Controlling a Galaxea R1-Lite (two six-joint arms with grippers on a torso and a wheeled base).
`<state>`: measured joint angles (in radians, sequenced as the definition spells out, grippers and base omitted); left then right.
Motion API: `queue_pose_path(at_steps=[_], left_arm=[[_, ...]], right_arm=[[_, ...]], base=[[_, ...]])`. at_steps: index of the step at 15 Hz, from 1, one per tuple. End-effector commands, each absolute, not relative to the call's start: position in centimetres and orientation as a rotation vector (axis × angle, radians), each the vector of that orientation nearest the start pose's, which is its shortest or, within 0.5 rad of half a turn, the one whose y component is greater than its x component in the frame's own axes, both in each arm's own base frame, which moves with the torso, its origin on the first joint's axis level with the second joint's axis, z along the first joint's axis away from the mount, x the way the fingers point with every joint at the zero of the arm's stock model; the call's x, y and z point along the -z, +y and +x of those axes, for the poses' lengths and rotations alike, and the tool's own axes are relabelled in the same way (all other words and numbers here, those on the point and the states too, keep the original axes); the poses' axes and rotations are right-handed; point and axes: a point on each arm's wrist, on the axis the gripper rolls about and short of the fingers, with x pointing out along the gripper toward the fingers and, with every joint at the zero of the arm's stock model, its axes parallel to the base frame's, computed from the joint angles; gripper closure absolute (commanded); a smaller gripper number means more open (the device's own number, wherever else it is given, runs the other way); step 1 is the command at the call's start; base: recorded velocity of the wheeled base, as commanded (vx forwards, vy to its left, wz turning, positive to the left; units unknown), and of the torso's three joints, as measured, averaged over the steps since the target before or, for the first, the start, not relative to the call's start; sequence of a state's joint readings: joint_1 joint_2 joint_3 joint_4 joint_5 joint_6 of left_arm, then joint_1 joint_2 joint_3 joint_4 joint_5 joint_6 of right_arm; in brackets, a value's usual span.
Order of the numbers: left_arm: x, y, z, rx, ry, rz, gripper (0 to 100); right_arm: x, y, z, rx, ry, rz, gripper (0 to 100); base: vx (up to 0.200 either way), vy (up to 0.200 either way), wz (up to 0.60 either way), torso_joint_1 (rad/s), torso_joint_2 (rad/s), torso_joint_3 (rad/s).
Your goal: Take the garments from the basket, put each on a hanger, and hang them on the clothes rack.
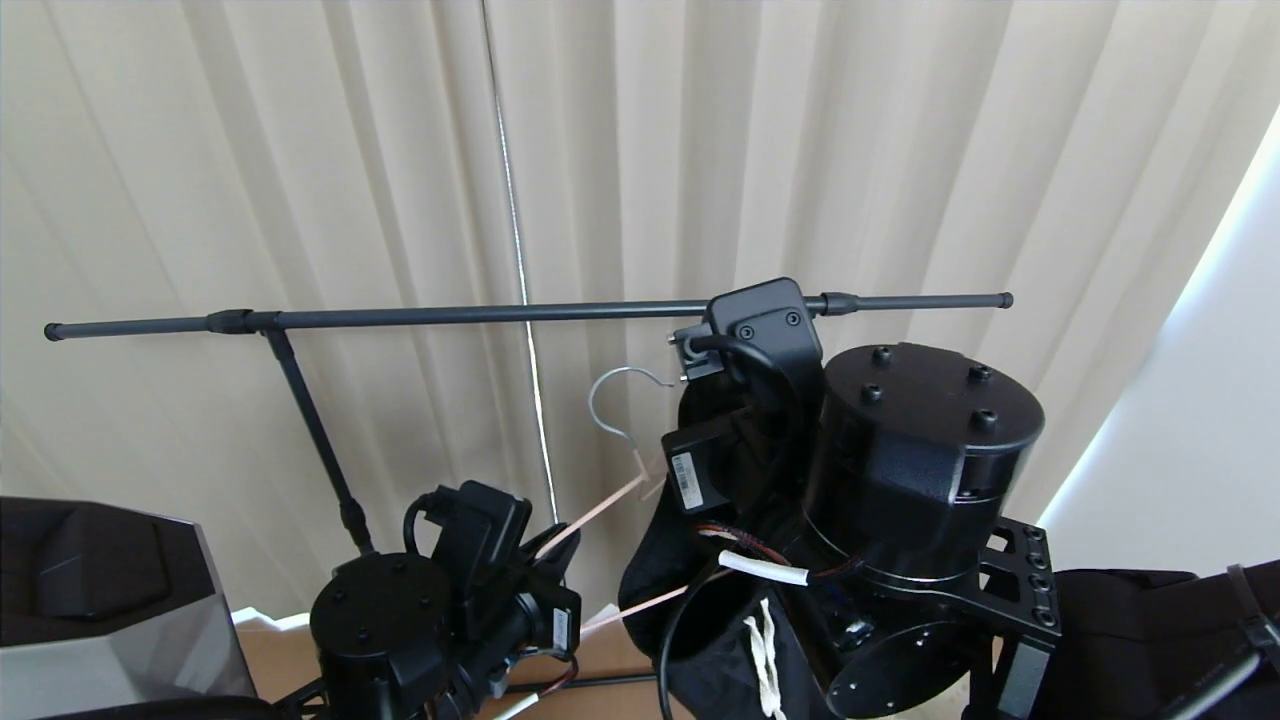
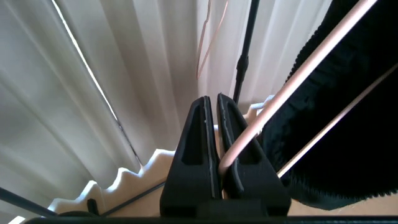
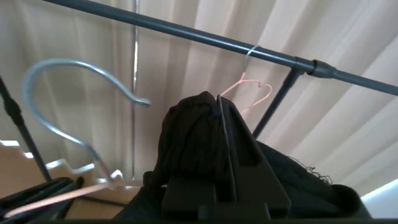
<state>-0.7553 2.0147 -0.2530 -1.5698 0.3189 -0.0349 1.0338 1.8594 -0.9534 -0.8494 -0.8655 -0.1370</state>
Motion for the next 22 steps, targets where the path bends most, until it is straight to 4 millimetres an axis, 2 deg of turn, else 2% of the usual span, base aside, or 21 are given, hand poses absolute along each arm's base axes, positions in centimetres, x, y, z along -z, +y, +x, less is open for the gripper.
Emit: queue_pose_path(at_steps=[1, 7, 11, 12, 15, 17, 22], left_arm=[[-6.5, -18.0, 20.0, 0.437, 0.175, 0.066, 100], [-6.1, -18.4, 19.6, 0.457, 0.192, 0.082, 100], [-6.4, -18.5, 19.8, 0.445, 0.177, 0.066, 100], [-6.4, -18.5, 19.9, 0.441, 0.175, 0.063, 100], [-7.0, -18.3, 20.2, 0.425, 0.151, 0.047, 100], [-7.0, -18.3, 20.2, 0.424, 0.153, 0.046, 100], [-6.9, -18.4, 19.9, 0.436, 0.160, 0.053, 100]], right_arm=[[-18.9, 30.3, 19.0, -0.197, 0.019, -0.168, 100], [-19.5, 30.8, 19.2, -0.195, 0.004, -0.133, 100], [-19.3, 29.6, 20.5, -0.143, 0.016, -0.103, 100], [-19.1, 29.2, 20.7, -0.128, 0.024, -0.100, 0], [-18.4, 27.2, 21.1, -0.086, 0.051, -0.084, 0], [-18.5, 26.7, 21.5, -0.066, 0.052, -0.077, 0], [-19.3, 28.2, 22.6, -0.068, 0.061, -0.093, 0]], base=[[0.000, 0.000, 0.00, 0.000, 0.00, 0.000], [0.000, 0.000, 0.00, 0.000, 0.00, 0.000], [0.000, 0.000, 0.00, 0.000, 0.00, 0.000], [0.000, 0.000, 0.00, 0.000, 0.00, 0.000], [0.000, 0.000, 0.00, 0.000, 0.00, 0.000], [0.000, 0.000, 0.00, 0.000, 0.00, 0.000], [0.000, 0.000, 0.00, 0.000, 0.00, 0.000]])
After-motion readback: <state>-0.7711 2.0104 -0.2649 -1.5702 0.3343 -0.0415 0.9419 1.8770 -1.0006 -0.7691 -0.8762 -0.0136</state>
